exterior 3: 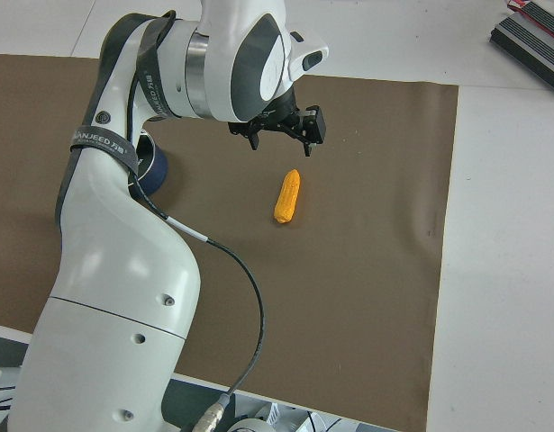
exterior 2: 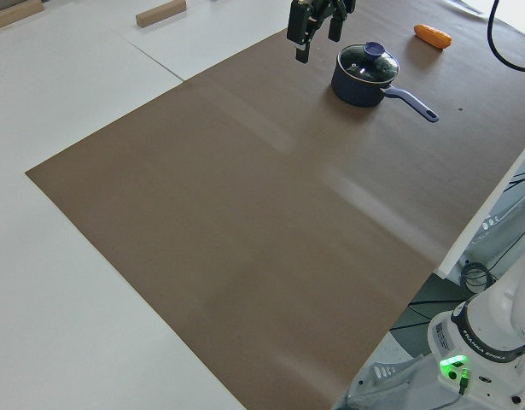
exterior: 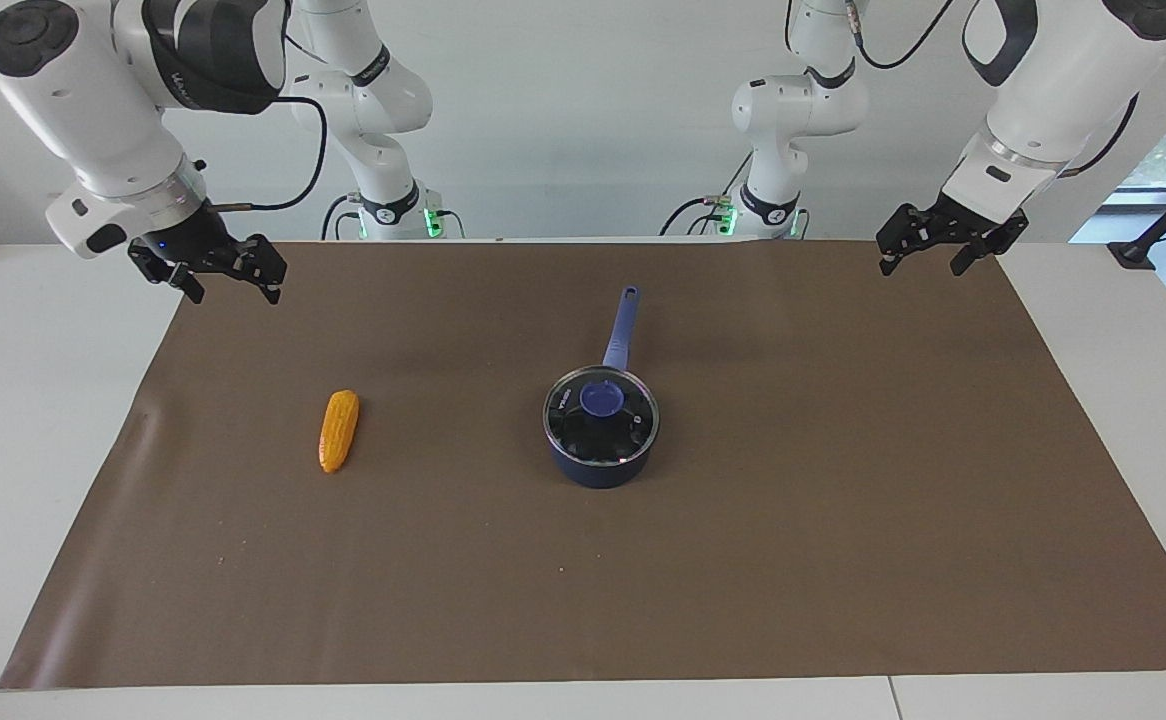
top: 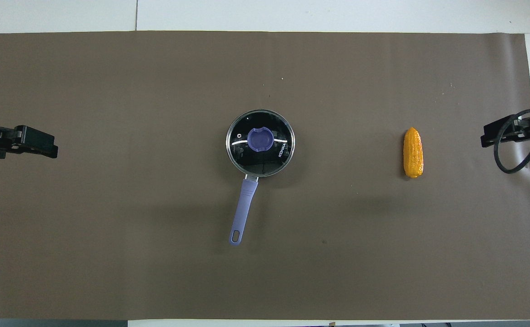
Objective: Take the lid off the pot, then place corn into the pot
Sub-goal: 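Move the left gripper toward the pot while the right gripper reaches the corn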
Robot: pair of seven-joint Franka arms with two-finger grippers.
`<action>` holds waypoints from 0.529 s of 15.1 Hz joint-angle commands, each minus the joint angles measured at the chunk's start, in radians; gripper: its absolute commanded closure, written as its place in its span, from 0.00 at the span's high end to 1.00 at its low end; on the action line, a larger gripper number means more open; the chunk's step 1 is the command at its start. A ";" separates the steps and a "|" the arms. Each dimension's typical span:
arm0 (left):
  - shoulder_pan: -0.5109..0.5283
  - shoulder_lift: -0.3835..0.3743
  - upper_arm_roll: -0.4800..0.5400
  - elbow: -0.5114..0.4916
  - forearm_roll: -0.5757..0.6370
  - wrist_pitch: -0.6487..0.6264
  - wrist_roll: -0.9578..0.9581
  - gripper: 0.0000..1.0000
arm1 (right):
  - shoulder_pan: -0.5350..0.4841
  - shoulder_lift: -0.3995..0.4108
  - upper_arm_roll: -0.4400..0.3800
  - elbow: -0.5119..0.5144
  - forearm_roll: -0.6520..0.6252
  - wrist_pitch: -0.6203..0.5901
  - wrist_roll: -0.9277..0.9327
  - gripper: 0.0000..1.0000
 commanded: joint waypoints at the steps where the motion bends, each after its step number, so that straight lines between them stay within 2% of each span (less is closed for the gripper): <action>1: -0.013 -0.001 0.001 0.008 -0.002 0.001 -0.016 1.00 | -0.010 -0.017 0.005 -0.014 0.015 0.006 -0.025 1.00; 4: -0.012 -0.012 -0.002 -0.010 -0.005 0.017 -0.024 1.00 | 0.004 -0.037 0.016 -0.061 0.016 0.032 -0.026 1.00; 6: -0.018 -0.023 -0.005 -0.029 -0.008 0.027 -0.033 1.00 | 0.041 -0.046 0.036 -0.104 0.016 0.104 0.027 1.00; 8: -0.064 -0.020 -0.006 -0.029 -0.011 0.070 -0.118 1.00 | 0.058 -0.008 0.039 -0.182 0.016 0.223 0.063 1.00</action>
